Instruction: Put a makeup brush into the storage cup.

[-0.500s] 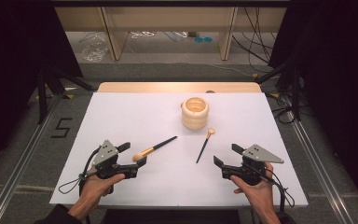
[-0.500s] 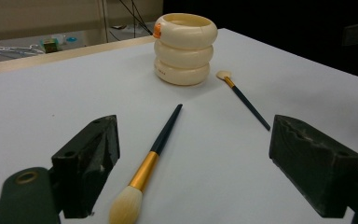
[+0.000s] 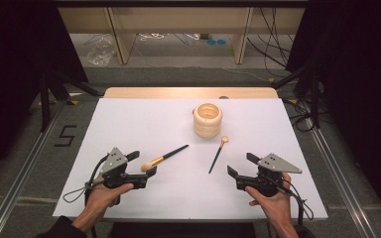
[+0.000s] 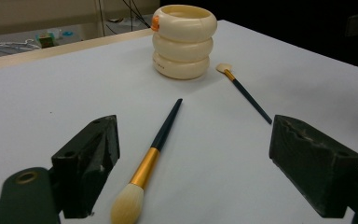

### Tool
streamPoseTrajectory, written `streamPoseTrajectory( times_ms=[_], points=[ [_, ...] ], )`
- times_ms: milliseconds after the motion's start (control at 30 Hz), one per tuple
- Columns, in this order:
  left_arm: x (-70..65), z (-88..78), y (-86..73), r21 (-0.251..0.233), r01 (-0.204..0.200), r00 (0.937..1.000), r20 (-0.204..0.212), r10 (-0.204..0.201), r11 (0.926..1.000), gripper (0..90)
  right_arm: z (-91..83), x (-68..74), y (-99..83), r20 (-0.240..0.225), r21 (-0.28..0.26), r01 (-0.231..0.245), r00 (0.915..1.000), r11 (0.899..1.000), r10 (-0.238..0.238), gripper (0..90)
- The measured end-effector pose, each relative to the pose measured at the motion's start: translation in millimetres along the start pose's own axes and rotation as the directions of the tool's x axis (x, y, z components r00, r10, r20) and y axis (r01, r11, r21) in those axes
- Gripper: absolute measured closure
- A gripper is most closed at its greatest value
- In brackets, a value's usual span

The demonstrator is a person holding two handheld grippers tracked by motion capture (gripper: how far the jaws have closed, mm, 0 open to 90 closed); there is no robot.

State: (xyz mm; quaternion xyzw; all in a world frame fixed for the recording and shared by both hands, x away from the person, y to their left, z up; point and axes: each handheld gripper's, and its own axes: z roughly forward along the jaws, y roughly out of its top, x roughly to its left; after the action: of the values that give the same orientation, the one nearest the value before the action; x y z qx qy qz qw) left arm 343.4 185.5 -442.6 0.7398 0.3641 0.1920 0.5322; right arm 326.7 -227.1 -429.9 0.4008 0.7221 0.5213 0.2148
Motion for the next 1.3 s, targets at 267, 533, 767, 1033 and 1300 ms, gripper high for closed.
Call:
streamPoseTrajectory(
  times_ms=[267, 533, 767, 1033, 1300],
  points=[
    [11.9, 5.8, 7.8, 0.065, -0.014, 0.9998, 0.015, 0.013, 0.9978, 16.0, -0.6, 0.5, 0.6, 0.002, 0.017, 0.019, 0.9998, 1.0, -0.019, 18.4],
    [25.5, 16.2, 16.5, 0.135, 0.004, 0.9997, 0.022, -0.007, 0.9909, 20.5, 0.8, 1.2, 0.1, -0.016, 0.031, 0.024, 0.9996, 0.999, -0.024, 18.8],
    [26.0, 31.7, 22.2, 0.219, -0.039, 0.9982, 0.054, 0.028, 0.9749, 21.9, 1.0, 1.2, 0.1, -0.022, 0.032, 0.028, 0.9994, 0.999, -0.027, 19.5],
    [29.9, 49.0, 31.1, 0.329, -0.097, 0.9931, 0.094, 0.07, 0.9393, 24.3, 0.6, 1.2, 0.1, -0.019, 0.043, 0.029, 0.9994, 0.999, -0.029, 19.9],
    [32.8, 69.4, 33.1, 0.423, -0.137, 0.9881, 0.123, 0.093, 0.8956, 28.8, 3.2, 1.2, -0.7, -0.028, 0.018, 0.032, 0.9991, 0.999, -0.032, 20.0]
  ],
)
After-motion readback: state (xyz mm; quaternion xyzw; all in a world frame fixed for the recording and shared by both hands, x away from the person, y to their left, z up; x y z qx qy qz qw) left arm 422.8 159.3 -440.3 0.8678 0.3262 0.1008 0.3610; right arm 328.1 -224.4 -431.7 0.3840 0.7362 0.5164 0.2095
